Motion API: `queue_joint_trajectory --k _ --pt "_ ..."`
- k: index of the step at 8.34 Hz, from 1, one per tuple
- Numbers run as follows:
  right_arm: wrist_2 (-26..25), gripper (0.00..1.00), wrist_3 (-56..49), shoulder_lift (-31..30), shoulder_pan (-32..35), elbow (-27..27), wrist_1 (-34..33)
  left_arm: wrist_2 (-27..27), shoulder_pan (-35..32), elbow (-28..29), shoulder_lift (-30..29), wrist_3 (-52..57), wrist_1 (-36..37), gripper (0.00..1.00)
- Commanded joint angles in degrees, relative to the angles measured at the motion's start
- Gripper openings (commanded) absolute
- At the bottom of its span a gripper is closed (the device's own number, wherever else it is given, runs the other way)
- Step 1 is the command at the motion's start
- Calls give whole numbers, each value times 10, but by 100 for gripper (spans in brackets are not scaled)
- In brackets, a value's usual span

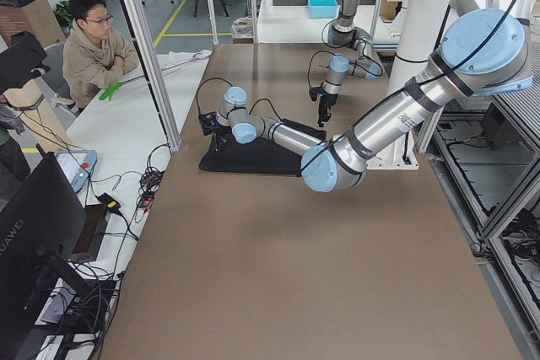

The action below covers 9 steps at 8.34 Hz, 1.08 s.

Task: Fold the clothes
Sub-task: 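Pull the shirt straight with both grippers, squaring it toward the robot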

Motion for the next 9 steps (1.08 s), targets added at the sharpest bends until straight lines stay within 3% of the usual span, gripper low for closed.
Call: queue_joint_trajectory --k 1,4,6,8,9 --pt "-2 35 -129 42 -5 -47 -3 2 1 -3 6 -1 1 100" --pt "-4 46 -165 39 -5 -64 -10 7 7 -3 8 -5 1 100" --pt "-11 48 -165 41 -5 -75 -10 28 18 -4 8 -10 2 100" --pt "-12 41 -165 39 -5 -76 -11 28 19 -8 9 -10 2 100" --pt "-11 24 -165 39 -5 -76 -11 28 19 -9 8 -12 2 100"
